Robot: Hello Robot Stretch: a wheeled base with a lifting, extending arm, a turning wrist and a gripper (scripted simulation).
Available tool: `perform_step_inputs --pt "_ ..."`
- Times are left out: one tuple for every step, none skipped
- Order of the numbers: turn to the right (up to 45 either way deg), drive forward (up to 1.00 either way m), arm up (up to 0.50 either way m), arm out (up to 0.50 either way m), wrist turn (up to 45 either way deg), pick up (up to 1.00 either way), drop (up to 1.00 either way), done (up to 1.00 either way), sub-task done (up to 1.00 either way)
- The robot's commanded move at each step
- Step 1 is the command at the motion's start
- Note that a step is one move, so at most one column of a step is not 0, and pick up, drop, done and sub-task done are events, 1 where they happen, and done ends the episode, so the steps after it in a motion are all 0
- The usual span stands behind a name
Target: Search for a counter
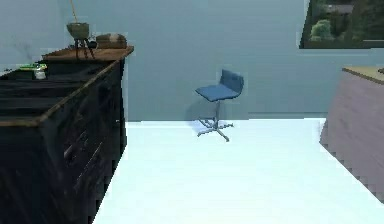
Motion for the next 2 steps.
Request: perform_step_inputs --pt "-30.0 0.00 0.00 0.00 0.0 0.00 0.00 0.00 0.00" --pt "0.0 0.00 0.00 0.00 0.0 0.00 0.00 1.00 0.00"
